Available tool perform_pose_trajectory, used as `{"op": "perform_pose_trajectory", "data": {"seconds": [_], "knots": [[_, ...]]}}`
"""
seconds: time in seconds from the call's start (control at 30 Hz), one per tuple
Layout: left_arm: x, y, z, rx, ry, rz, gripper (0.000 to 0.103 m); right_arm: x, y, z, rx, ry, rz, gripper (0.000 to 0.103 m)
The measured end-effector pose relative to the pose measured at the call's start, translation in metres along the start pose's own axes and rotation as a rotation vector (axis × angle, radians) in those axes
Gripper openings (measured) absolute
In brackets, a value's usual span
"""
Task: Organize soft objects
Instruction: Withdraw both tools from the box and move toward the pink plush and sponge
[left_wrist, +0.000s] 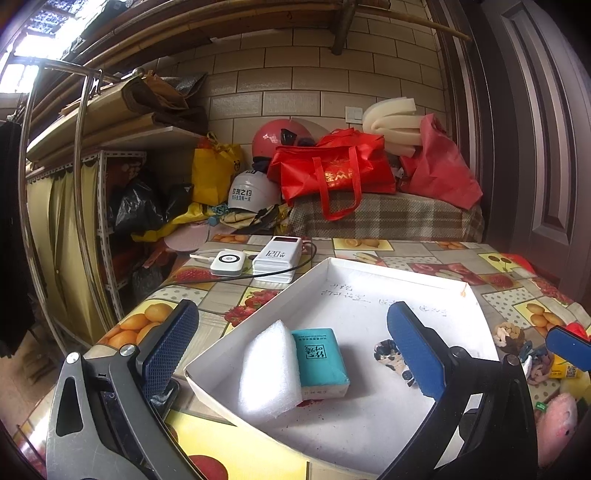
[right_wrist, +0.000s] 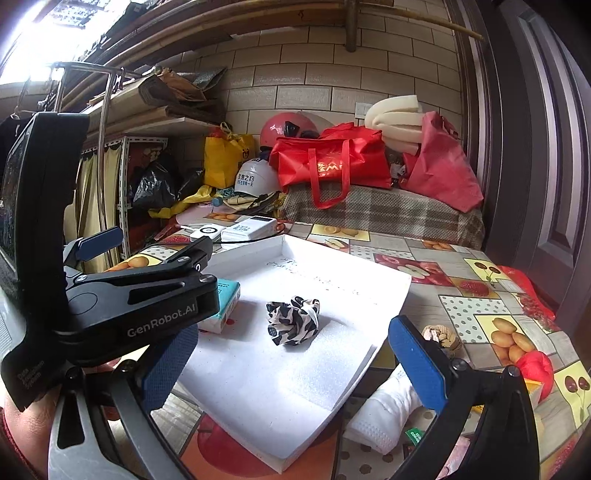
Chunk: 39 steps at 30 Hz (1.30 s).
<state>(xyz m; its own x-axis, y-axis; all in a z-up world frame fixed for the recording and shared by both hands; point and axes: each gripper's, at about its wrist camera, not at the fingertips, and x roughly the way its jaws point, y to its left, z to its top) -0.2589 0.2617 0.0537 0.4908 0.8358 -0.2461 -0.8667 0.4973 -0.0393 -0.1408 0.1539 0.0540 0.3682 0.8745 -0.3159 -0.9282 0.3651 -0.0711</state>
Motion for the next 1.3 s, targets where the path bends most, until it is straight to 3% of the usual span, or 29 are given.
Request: {"op": "perform_pose_trajectory", "data": {"seconds": [0.27,0.5,0.6,0.7,0.87,0.97,1.07,1.17,1.3], "knots": [[-0.014,-0.003,-0.003,0.001,0.008,-0.019,0.103,-0.022,0.004,-0.009,-0.044,-0.021,0.045,0.103],[-0.032,-0.023,-0.01,0.055,0.029,-0.13,0.103,-0.039,-0.006,-0.018,-0.059,0.022,0.124,0.103],[-0.039,-0.034,-0.011,0.068,0.045,-0.193,0.103,-0.05,-0.027,-0.023,-0.023,0.034,0.111,0.103],[-0.044,-0.048,-0.014,0.102,0.075,-0.272,0.103,-0.059,-0.059,-0.027,-0.007,0.04,0.038,0.103],[-0.06,-0.083,-0.018,0.207,0.1,-0.411,0.103,-0.076,-0.136,-0.045,0.182,0.137,0.021,0.103],[-0.066,-0.101,-0.023,0.218,0.157,-0.529,0.103,-0.096,-0.159,-0.052,0.186,0.128,0.04,0.103],[-0.078,-0.124,-0.029,0.281,0.191,-0.617,0.103,-0.094,-0.162,-0.062,0.176,0.221,0.124,0.102],[-0.083,-0.143,-0.035,0.335,0.236,-0.659,0.103,-0.082,-0.153,-0.073,0.151,0.331,0.182,0.088],[-0.077,-0.159,-0.041,0.394,0.303,-0.64,0.103,-0.061,-0.143,-0.078,0.108,0.449,0.179,0.06]]}}
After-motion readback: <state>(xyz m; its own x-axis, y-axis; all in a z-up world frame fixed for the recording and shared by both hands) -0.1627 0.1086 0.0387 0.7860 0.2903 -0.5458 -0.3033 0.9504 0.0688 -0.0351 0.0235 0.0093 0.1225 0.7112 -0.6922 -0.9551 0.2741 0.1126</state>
